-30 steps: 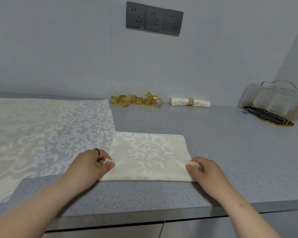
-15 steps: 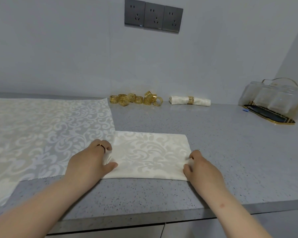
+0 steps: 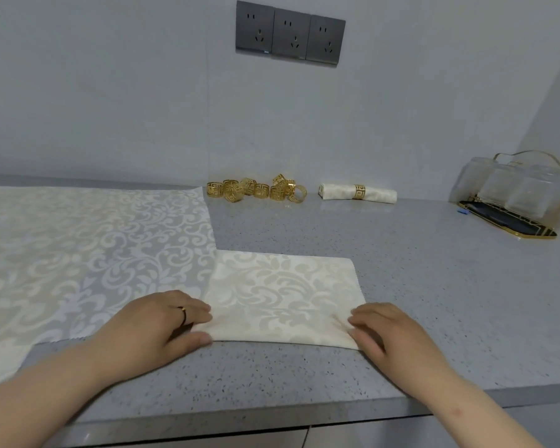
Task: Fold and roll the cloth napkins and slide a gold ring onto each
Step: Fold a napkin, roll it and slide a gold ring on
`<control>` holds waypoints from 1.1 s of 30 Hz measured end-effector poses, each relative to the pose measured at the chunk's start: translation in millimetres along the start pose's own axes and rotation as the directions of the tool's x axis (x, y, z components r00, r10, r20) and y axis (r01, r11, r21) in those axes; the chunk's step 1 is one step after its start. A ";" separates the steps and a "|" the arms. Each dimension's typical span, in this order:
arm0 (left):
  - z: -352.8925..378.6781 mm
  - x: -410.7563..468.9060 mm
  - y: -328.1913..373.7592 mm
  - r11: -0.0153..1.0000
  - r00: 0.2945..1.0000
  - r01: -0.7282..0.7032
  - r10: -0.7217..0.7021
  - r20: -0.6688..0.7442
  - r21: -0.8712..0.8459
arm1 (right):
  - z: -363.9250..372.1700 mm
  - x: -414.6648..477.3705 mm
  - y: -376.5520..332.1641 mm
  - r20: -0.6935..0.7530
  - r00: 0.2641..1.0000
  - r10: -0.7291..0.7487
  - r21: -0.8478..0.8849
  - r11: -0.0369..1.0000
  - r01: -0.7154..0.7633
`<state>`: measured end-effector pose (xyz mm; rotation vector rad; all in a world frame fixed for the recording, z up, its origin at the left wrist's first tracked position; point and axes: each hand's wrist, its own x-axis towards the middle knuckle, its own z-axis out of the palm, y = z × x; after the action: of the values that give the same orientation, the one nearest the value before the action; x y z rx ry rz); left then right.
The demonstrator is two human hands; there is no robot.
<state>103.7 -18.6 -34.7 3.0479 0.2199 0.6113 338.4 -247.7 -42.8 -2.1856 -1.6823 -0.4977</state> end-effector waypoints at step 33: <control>5.6 59.4 -7.5 0.876 0.854 0.447 -0.478 -0.205 -0.182 | 5.1 57.4 13.2 0.065 0.861 0.504 0.051 0.860 -0.507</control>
<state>159.1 -2.7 -17.6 2.6334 0.8571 0.9088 365.2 -199.7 -21.1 -2.4762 -1.0486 -0.2380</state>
